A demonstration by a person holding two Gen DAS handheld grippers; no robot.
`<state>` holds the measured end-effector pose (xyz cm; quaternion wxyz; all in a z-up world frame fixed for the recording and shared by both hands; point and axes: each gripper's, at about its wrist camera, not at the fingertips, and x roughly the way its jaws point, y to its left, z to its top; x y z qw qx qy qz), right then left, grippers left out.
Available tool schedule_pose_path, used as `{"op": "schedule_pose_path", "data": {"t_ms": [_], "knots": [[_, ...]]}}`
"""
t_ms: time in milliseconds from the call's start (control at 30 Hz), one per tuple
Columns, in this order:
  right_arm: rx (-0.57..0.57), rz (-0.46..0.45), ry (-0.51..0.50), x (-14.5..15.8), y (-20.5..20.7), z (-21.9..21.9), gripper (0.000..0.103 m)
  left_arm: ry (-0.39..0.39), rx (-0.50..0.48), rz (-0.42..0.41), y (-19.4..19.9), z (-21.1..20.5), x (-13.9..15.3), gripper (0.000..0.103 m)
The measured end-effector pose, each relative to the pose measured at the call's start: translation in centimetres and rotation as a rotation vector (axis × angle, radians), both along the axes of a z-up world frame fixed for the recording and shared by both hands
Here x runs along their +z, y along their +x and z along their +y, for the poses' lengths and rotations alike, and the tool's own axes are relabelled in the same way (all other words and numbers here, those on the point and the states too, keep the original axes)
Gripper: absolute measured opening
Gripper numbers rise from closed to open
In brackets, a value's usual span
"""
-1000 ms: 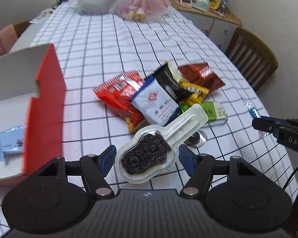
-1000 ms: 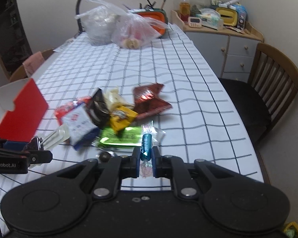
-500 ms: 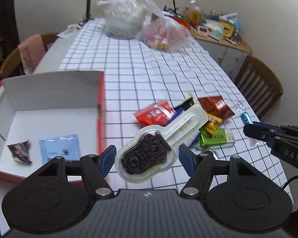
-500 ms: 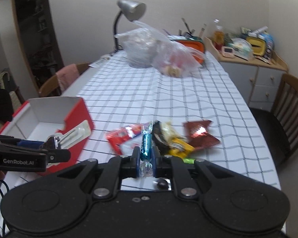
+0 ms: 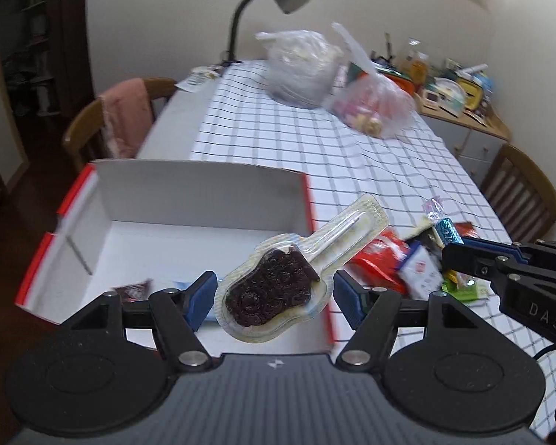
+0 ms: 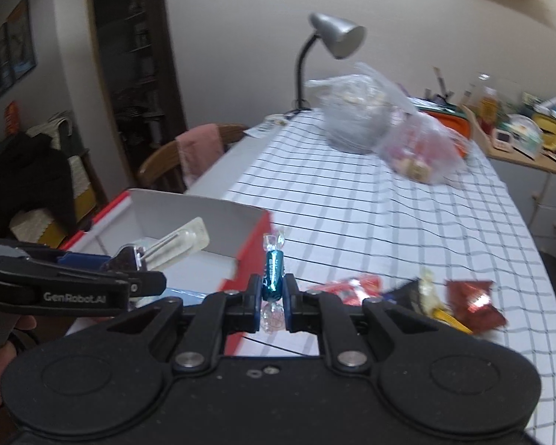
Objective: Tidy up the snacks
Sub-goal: 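Carry the cookie tray and blue candy over the cardboard box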
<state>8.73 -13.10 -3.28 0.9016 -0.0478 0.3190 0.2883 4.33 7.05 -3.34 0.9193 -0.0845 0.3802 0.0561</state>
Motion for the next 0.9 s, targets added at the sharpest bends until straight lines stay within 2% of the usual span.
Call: {"op": "schedule_pose_path", "data": {"t_ms": [233,533,900], "knots": [[0.069,0.001,-0.037,-0.8,0.0,5.2,0.010,0.024,0.074,0.008,0.2,4.9,-0.4,0.069],[0.121,0.062,-0.113,-3.3,1.8,10.4,0.010,0.065,0.156,0.074,1.7,10.8,-2.5,0.069],[0.202,0.167,-0.219,-7.3,3.4,16.0,0.010,0.152,0.141,0.189,5.1,14.2,-5.2,0.069]]}}
